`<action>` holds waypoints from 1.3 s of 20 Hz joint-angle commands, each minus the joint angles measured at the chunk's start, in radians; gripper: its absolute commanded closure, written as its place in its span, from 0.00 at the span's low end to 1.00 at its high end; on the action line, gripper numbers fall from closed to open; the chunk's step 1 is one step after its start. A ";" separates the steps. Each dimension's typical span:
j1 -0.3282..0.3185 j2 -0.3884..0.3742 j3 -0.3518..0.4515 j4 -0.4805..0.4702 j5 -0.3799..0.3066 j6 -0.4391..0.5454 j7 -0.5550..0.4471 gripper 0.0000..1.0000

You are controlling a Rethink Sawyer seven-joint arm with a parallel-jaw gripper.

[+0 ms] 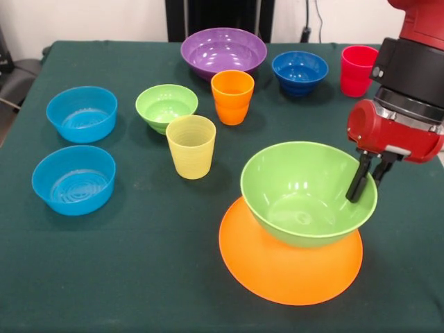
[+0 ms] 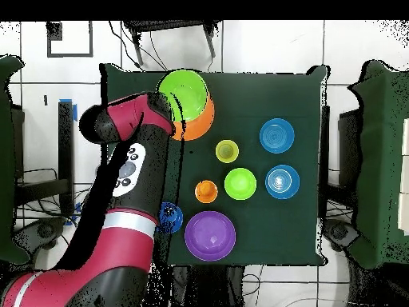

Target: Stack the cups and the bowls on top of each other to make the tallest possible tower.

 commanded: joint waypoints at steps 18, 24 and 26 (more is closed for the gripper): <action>-0.017 -0.042 0.123 0.135 -0.062 0.020 -0.040 1.00; -0.021 -0.035 0.130 0.127 -0.061 0.008 -0.039 1.00; -0.023 -0.033 0.133 0.123 -0.061 0.006 -0.041 1.00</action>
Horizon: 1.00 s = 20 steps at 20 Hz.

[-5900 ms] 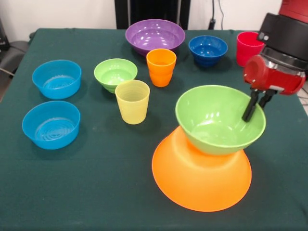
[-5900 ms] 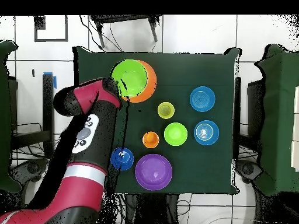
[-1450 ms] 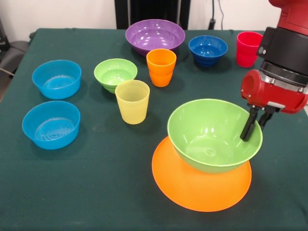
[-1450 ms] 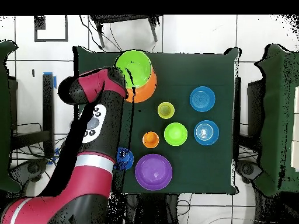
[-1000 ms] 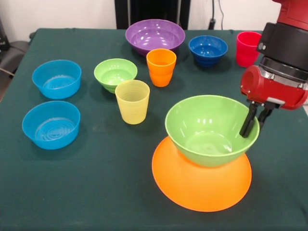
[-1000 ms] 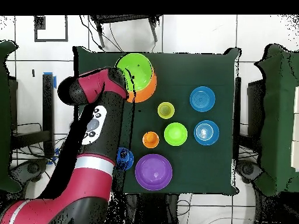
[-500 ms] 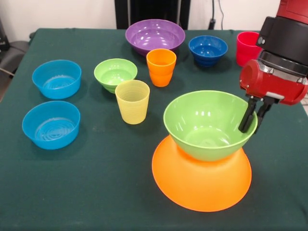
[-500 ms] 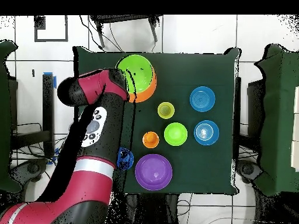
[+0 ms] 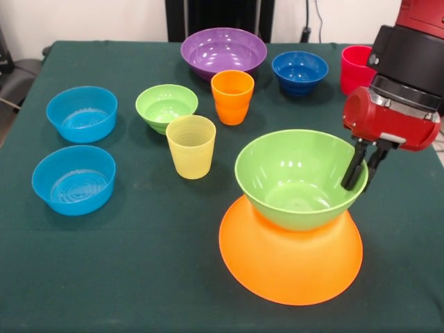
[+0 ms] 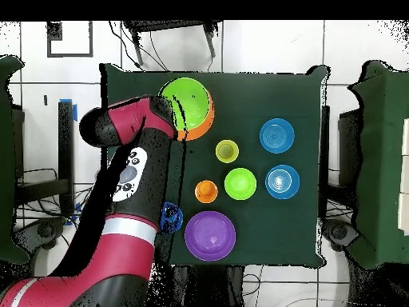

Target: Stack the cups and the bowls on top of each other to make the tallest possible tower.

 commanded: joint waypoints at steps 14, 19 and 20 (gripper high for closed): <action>-0.027 0.002 0.142 0.089 -0.074 -0.057 -0.037 1.00; -0.014 0.004 0.119 0.076 -0.071 -0.036 -0.022 0.00; -0.010 0.003 0.112 0.074 -0.067 -0.027 -0.014 0.00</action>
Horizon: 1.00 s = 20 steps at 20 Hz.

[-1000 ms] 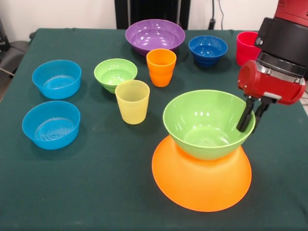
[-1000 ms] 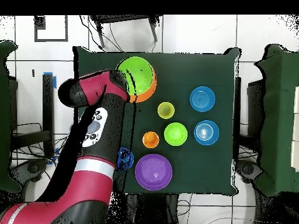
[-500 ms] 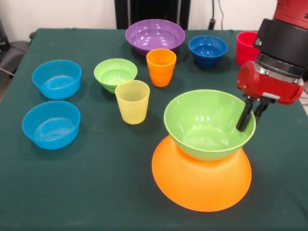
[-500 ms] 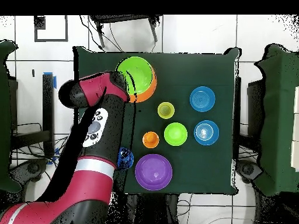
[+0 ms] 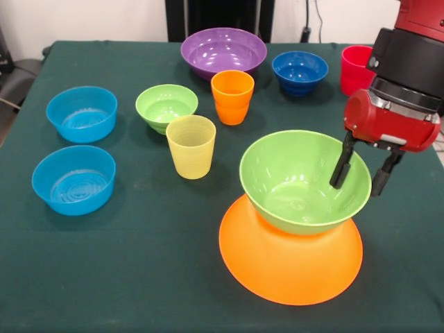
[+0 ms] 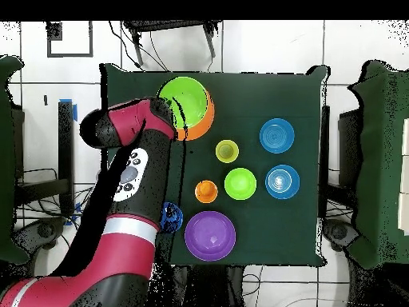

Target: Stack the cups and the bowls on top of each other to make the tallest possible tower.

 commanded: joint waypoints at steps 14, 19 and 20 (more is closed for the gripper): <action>-0.002 -0.084 0.111 0.135 -0.057 0.064 -0.038 0.00; -0.026 -0.121 0.159 0.226 -0.048 0.035 -0.045 0.00; -0.030 -0.128 0.169 0.251 -0.048 0.025 -0.043 0.00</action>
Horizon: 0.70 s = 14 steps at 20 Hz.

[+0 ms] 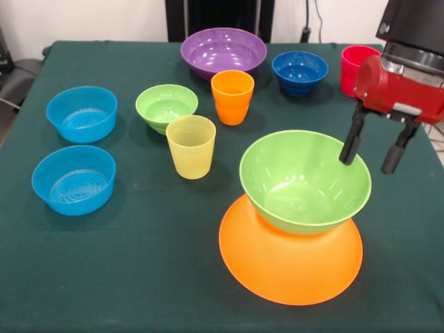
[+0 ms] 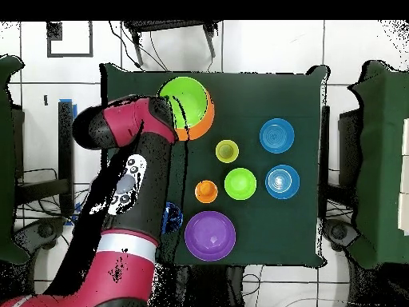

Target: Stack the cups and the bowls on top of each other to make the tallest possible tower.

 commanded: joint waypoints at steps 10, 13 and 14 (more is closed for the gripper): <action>-0.037 -0.127 0.190 0.407 -0.046 -0.037 0.020 0.00; -0.035 -0.146 0.192 0.446 -0.043 -0.043 0.035 0.00; -0.034 -0.152 0.192 0.458 -0.043 -0.044 0.040 0.00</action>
